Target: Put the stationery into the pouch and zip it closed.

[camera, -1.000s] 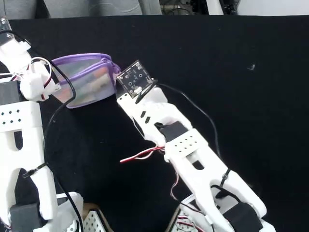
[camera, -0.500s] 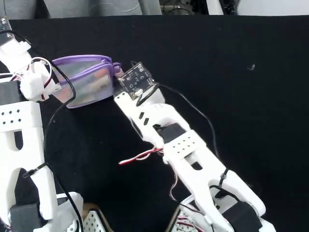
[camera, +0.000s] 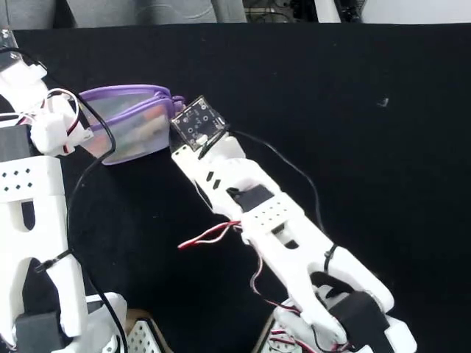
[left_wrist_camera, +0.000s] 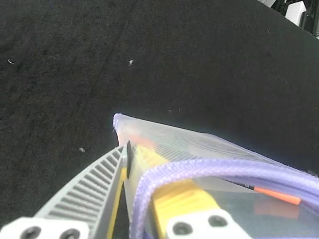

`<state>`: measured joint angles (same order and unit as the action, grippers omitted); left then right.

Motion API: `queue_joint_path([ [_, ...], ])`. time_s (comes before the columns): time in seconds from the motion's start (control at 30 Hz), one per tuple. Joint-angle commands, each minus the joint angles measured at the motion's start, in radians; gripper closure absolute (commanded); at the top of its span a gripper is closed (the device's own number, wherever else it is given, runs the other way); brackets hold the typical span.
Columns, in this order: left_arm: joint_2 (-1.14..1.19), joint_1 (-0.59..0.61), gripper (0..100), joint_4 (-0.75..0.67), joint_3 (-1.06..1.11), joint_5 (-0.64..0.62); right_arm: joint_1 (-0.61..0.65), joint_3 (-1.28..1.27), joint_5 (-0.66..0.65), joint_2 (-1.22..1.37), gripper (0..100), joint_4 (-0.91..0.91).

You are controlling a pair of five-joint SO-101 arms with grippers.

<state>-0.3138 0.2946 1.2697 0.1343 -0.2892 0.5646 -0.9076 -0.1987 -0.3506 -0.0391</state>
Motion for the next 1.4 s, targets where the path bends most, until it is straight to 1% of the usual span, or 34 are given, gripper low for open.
queue_joint_path([
  [0.0,0.021,0.028,97,-0.031,0.042,-0.006,0.006,0.065,0.005,-0.004,80.9,-0.021],
  [0.13,0.021,0.028,97,-0.032,0.042,-0.006,0.005,0.065,0.005,-0.004,85.2,-0.021],
  [0.27,0.021,0.028,97,-0.032,0.042,-0.006,0.003,0.065,0.003,-0.004,85.7,-0.021],
  [0.57,0.025,0.028,97,-0.032,0.039,-0.008,-0.051,0.088,0.011,-0.004,85.7,-0.023],
  [0.83,0.026,0.028,97,-0.032,0.038,-0.008,-0.051,0.090,0.011,-0.004,86.1,-0.023],
  [1.0,0.028,0.028,97,-0.032,0.038,-0.008,-0.048,0.099,0.011,-0.004,91.3,-0.023],
  [1.27,0.028,0.028,97,-0.032,0.038,-0.008,-0.021,0.097,0.011,-0.002,84.4,-0.023],
  [1.37,0.028,0.028,97,-0.032,0.038,-0.008,-0.014,0.097,0.006,-0.002,84.1,-0.023],
])
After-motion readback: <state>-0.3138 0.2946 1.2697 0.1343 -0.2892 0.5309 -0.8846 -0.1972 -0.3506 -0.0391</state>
